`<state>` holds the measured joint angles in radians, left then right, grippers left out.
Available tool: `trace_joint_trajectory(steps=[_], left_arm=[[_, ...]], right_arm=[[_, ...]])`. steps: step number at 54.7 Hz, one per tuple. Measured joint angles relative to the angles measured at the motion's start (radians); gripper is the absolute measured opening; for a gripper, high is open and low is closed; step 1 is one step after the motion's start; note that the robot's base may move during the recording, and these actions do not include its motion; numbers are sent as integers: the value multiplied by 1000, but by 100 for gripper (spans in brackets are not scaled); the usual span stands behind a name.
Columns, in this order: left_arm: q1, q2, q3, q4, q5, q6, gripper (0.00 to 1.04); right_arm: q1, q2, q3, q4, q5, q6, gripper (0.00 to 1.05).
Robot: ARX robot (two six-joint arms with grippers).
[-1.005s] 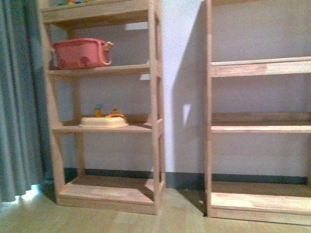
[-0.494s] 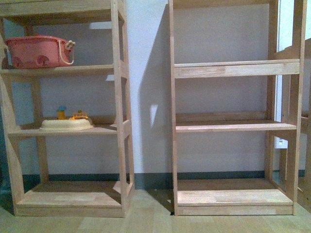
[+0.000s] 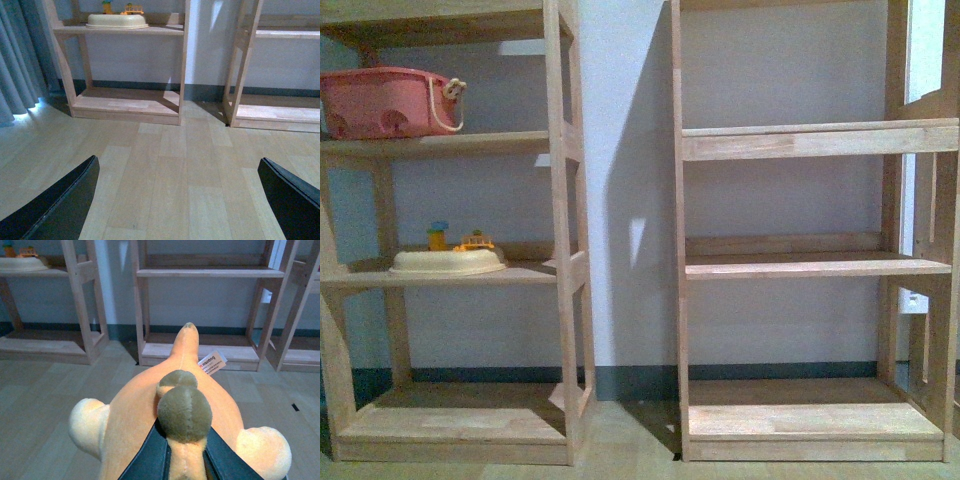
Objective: Put away toys
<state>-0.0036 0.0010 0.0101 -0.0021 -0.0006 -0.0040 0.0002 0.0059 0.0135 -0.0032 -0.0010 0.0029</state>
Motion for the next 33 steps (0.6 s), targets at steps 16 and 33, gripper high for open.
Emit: trace_joint_trajectory(steps=[16,33], left_arm=[[0,0,0,0,0,0,99],[0,0,0,0,0,0,99]], right_arm=[[0,0,0,0,1,0,9],[0,0,0,0,1,0,9]])
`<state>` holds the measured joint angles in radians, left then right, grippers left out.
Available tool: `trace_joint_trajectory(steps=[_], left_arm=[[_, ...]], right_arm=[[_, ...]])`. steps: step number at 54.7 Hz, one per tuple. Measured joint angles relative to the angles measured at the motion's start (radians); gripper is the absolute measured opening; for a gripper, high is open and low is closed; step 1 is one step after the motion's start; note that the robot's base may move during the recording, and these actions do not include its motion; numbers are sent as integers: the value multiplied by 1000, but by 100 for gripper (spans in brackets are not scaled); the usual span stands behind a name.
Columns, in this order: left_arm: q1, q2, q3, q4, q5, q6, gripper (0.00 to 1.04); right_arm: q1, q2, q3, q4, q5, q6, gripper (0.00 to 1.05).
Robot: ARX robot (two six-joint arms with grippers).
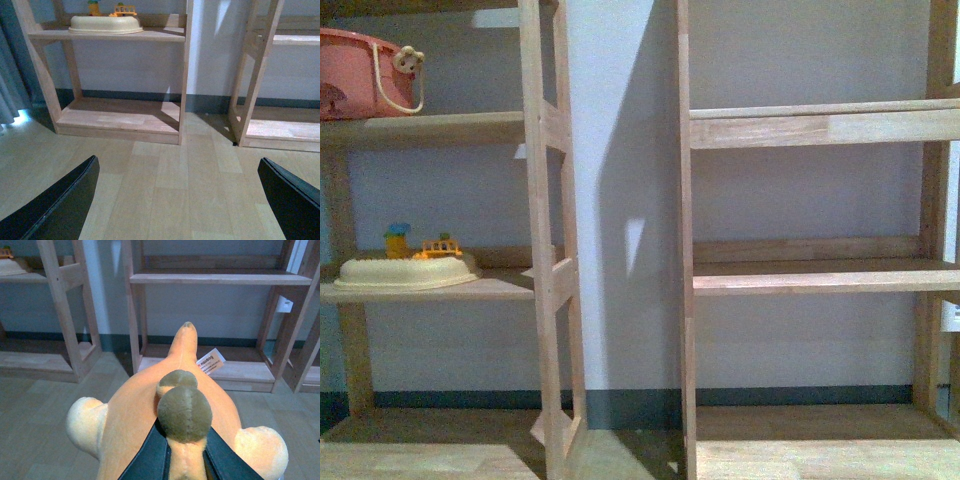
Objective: Put away toys
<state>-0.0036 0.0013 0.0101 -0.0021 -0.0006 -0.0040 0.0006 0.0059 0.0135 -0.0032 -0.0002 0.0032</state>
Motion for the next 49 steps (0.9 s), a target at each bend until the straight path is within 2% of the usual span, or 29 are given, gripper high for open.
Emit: trace_joint_trajectory(steps=[49], left_arm=[[0,0,0,0,0,0,99]], right_arm=[[0,0,0,0,0,0,9]])
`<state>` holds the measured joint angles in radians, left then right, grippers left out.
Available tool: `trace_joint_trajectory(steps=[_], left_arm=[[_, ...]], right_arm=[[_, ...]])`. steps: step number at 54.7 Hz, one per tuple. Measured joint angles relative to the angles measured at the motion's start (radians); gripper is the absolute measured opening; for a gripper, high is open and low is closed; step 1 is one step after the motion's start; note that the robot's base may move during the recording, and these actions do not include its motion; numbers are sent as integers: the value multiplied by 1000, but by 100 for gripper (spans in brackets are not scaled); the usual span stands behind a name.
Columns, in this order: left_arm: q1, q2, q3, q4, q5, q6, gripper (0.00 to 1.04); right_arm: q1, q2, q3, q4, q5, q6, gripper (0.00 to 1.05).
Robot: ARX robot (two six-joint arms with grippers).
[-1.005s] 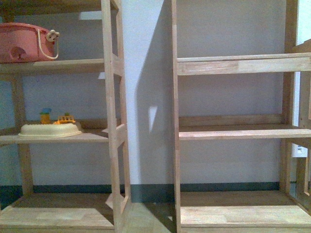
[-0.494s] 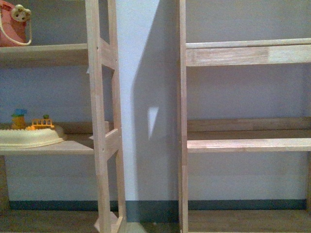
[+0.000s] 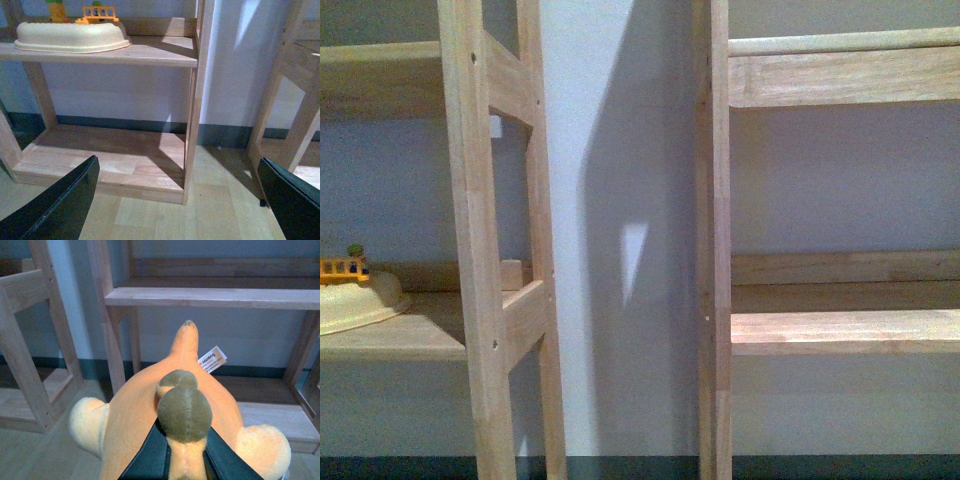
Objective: Put away toys
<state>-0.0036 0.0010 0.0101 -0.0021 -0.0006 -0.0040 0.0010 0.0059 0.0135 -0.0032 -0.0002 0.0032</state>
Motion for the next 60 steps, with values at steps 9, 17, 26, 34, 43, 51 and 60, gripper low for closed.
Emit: trace_joint_trajectory(steps=[9,17,26,34,43,51,60], left_arm=[[1,0,0,0,0,0,99],[1,0,0,0,0,0,99],[1,1,0,0,0,0,99],[1,1,0,0,0,0,99],[1,1,0,0,0,0,99],[1,1,0,0,0,0,99],[1,1,0,0,0,0,99]], right_arm=[[0,1,0,0,0,0,9],[0,0,0,0,0,0,9],[0,0,0,0,0,0,9],[0,0,0,0,0,0,9],[12,2,-1,12,40,-8,9],[116,33,2,124,349,-53,9],[169,138,73,158,443,-85,9]])
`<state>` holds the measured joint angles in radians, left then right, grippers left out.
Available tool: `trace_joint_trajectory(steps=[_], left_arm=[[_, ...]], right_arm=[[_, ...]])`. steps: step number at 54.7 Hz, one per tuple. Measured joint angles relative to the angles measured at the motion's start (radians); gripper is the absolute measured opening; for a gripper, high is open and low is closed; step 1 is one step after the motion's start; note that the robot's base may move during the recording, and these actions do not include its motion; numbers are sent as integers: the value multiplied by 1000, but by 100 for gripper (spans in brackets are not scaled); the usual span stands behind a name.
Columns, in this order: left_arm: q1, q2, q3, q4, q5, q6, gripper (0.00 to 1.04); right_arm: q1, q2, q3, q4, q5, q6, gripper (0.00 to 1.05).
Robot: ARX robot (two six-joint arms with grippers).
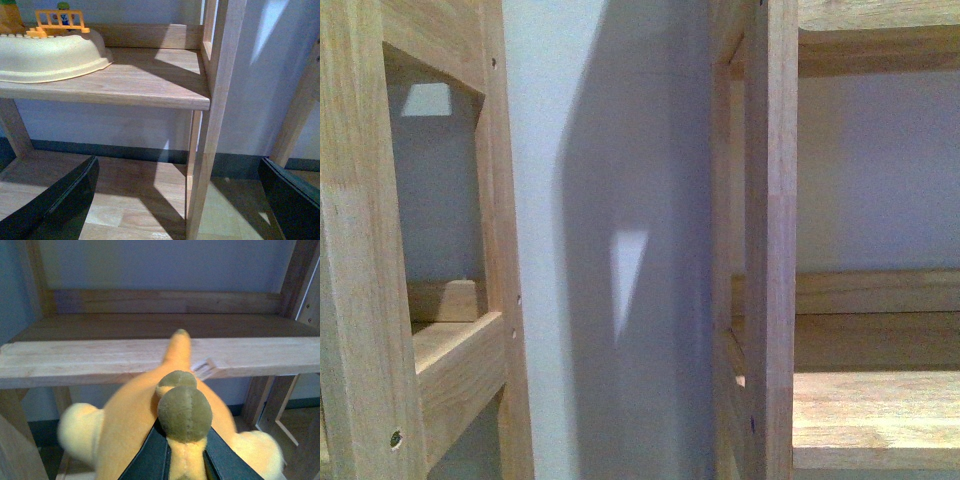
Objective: Put away toys
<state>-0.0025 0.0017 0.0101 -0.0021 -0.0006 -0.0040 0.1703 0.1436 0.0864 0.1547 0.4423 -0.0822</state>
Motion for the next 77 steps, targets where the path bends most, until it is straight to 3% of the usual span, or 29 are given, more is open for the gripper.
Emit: trace_joint_trajectory(steps=[33,58,70,77], left_arm=[[0,0,0,0,0,0,99],[0,0,0,0,0,0,99],[0,0,0,0,0,0,99],[0,0,0,0,0,0,99]], right_arm=[[237,372,599,117,219,-223,9],[442,618,969,309,312,-547,9],[379,683,1142,224,224,-582,9],[249,715,1255,111,106,-516,9]])
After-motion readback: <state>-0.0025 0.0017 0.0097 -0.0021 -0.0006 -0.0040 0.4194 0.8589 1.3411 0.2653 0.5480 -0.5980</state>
